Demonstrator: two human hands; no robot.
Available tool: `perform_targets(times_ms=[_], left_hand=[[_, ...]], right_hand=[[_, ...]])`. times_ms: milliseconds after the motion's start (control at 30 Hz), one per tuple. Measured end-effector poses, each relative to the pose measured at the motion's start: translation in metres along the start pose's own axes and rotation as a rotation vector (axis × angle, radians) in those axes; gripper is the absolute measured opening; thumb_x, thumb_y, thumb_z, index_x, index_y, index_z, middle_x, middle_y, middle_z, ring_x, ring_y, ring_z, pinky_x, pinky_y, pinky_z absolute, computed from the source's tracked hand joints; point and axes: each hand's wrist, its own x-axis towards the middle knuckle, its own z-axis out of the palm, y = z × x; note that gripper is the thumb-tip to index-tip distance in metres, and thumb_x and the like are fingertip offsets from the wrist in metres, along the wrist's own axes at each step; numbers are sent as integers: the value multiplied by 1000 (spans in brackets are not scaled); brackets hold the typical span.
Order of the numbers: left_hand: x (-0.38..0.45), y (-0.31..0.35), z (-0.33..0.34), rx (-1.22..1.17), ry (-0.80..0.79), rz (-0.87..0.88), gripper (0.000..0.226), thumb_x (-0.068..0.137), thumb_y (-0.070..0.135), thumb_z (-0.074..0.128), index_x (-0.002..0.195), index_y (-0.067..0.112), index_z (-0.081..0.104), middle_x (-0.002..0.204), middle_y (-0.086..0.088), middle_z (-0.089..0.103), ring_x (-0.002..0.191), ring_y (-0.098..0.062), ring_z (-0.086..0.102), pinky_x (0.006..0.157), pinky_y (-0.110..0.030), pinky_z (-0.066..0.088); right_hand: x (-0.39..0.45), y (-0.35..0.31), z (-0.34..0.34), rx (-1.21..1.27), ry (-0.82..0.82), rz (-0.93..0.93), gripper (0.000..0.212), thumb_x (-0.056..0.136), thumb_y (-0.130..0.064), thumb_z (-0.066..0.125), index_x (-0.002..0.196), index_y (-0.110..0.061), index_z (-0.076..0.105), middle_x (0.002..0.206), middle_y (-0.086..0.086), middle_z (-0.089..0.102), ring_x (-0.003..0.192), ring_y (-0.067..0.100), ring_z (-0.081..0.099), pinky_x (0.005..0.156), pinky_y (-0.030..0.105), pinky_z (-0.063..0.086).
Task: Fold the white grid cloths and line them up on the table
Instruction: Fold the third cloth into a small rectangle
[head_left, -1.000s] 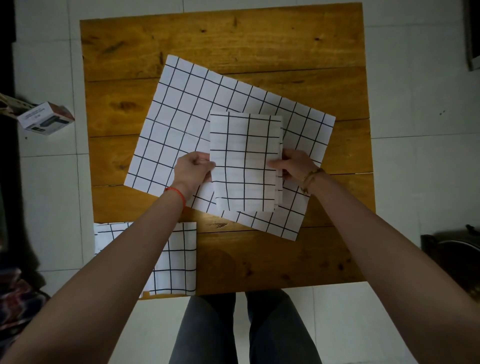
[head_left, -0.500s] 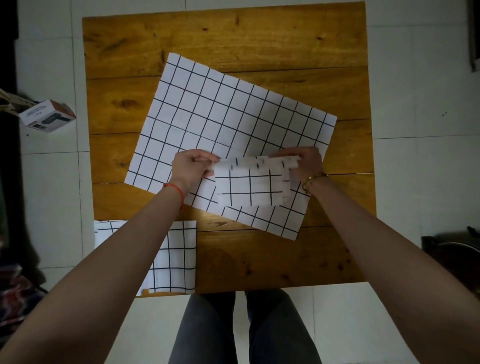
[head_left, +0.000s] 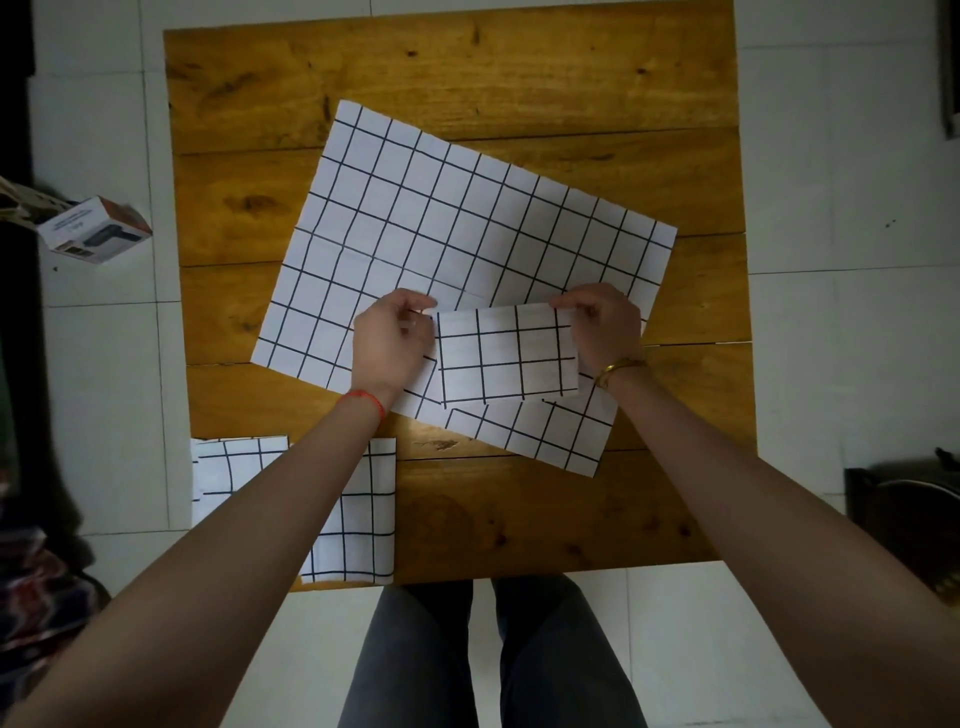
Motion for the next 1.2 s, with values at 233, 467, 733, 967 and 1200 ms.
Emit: perform_targets(times_ms=[233,467,733,967,1200], left_hand=[[-30,-13,9,612,-86,411,45,87,25,61,129,10,56,130,-6,57,119,-26,48,95,-42,45],[-44,-22,17,896,-232,299,68,93,35,54,150,9,28,154,-6,31,139,-30,28,112,-44,27],[-45,-23,19,992,-287,233,71,98,41,42,154,15,6,161,1,8,144,-28,15,117,-46,19],[-45,-21,19,1005,-313,219,72,98,41,40,154,15,2,161,1,4,146,-28,11,117,-48,19],[-74,-24,10,839,-195,409,53,90,23,55,140,12,43,140,-7,45,131,-27,39,108,-42,34]], right_hand=[[-20,-28,26,-470,-183,-475,38,85,-16,42,119,-12,60,120,5,58,118,25,45,101,38,39],[-44,-30,65,-783,-425,-641,55,91,-24,45,142,-7,35,148,4,37,139,30,27,115,47,15],[-43,-6,30,-960,-350,-412,58,96,-35,24,149,-12,19,156,2,22,145,29,11,117,52,9],[-39,14,3,-993,-272,-251,59,97,-39,17,150,-13,12,158,1,15,146,27,1,118,51,1],[-69,-6,15,-885,-360,-502,58,95,-35,16,148,-12,22,156,3,23,145,26,12,117,52,13]])
